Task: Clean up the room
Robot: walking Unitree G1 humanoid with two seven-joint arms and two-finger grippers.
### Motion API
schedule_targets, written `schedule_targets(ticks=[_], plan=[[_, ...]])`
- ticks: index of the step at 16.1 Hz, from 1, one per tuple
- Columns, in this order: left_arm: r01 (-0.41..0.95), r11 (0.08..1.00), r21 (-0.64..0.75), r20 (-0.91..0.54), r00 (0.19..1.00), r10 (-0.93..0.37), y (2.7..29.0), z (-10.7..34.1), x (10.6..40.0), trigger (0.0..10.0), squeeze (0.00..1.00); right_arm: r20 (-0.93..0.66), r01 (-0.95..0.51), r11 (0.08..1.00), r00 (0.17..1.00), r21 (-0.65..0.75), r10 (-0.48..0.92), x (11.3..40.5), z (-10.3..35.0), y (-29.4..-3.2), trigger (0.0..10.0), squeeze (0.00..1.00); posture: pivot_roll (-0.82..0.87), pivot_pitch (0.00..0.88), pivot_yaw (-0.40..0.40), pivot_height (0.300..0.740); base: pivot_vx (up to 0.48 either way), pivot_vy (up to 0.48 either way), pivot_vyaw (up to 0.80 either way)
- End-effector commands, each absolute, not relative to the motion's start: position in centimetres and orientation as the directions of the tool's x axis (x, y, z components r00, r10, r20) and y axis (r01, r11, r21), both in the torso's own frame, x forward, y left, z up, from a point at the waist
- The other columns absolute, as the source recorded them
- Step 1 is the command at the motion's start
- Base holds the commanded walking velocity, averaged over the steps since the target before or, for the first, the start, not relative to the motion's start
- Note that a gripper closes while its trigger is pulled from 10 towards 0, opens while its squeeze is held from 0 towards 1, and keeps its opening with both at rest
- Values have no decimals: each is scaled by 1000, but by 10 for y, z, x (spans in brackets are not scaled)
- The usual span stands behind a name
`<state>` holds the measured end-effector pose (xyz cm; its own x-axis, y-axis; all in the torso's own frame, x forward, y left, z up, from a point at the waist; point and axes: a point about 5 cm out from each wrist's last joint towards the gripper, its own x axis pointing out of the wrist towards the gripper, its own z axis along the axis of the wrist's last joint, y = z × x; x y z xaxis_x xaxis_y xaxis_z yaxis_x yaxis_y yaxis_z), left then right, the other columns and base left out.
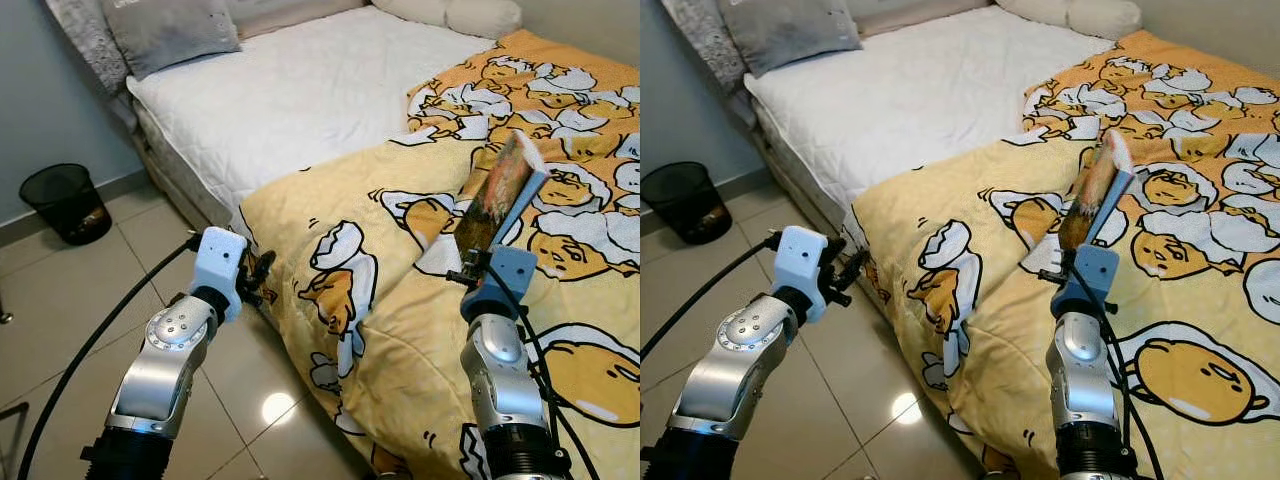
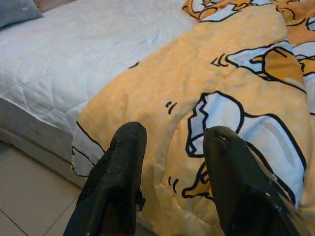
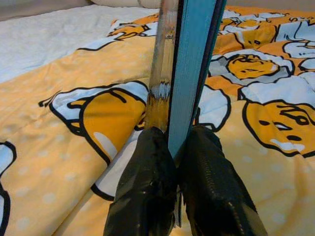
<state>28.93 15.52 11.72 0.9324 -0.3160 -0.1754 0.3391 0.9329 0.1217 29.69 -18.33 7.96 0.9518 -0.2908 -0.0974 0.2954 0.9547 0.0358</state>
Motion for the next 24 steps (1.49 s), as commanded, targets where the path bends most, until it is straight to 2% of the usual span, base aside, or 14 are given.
schedule_targets(ticks=[1,18,24], plan=[[319,939,131,-174,939,-295,159,117,291,10000,0,-57,278,958,960,65,-275,303,91,-179,10000,0,-32,0,13,740,0,0,-800],[325,938,123,-183,936,-300,160,115,292,10000,0,-69,282,958,958,58,-278,303,90,-179,10000,0,-29,0,9,740,0,0,-800],[320,940,121,-188,937,-295,160,114,293,10000,0,-71,280,958,959,59,-276,303,90,-179,10000,0,-29,0,9,740,0,277,-800]])
